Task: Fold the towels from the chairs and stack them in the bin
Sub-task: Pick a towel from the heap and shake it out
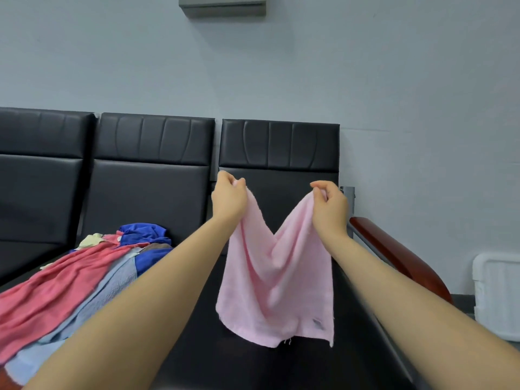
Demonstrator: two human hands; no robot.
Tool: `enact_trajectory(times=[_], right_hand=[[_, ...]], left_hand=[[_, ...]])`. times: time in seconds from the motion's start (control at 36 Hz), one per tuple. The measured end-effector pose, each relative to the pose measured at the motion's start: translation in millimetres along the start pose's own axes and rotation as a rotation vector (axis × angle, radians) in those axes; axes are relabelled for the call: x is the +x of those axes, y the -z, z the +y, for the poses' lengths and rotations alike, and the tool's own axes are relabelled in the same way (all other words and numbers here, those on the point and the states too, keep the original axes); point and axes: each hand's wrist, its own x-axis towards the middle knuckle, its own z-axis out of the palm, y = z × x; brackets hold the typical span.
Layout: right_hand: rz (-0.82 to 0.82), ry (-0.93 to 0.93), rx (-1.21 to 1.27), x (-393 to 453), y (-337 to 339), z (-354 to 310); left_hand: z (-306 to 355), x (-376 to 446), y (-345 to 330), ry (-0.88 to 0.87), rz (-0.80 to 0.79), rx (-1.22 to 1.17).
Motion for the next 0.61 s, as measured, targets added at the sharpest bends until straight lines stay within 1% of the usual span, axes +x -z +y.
enact_trajectory(times=[0.06, 0.17, 0.33, 0.39, 0.44, 0.53, 0.61], right_hand=[[0.052, -0.024, 0.005, 5.4, 2.6, -7.9], [0.106, -0.038, -0.009, 13.6, 6.3, -19.5], [0.173, -0.074, 0.042, 24.2, 15.0, -25.6], [0.174, -0.068, 0.029, 26.8, 19.5, -24.0], [0.183, -0.077, 0.016, 29.1, 24.4, -21.9], [0.251, -0.129, -0.026, 33.1, 30.0, -19.2], [0.291, -0.204, -0.079, 35.3, 35.9, -20.1]], left_hand=[[6.4, 4.8, 3.8, -0.023, 0.039, 0.078], [18.3, 11.2, 11.4, -0.056, 0.085, 0.254], [33.1, 22.6, 21.6, 0.033, 0.128, 0.334], [37.0, 24.9, 23.2, 0.096, 0.132, 0.249], [38.7, 25.1, 23.5, 0.135, 0.14, 0.103], [36.6, 23.5, 21.5, 0.117, 0.15, -0.059], [35.0, 17.9, 21.6, 0.063, 0.134, -0.092]])
